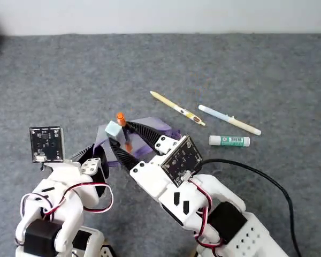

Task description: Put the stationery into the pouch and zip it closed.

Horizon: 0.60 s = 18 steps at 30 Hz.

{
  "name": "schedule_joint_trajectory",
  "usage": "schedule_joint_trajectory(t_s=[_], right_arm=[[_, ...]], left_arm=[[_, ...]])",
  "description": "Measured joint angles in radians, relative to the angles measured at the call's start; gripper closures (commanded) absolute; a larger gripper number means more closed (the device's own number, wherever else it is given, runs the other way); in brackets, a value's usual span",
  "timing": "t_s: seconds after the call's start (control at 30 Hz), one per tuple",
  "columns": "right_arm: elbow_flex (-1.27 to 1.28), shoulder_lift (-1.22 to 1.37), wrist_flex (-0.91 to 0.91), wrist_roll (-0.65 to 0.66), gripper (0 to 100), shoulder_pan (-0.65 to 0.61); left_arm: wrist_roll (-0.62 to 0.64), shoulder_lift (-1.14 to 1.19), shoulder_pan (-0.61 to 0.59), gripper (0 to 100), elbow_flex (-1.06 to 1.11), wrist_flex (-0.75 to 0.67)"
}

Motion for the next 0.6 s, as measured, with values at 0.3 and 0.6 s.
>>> schedule_joint_trajectory(t_s=[0.3, 0.6], right_arm=[[0.009, 0.0, -0.012, 0.095, 87.6, 0.009], [-0.011, 0.002, 0.106, 0.117, 84.9, 0.015]], left_arm=[[0.005, 0.011, 0.0, 99, -0.005, -0.002], [0.005, 0.017, 0.0, 99, -0.006, -0.002]])
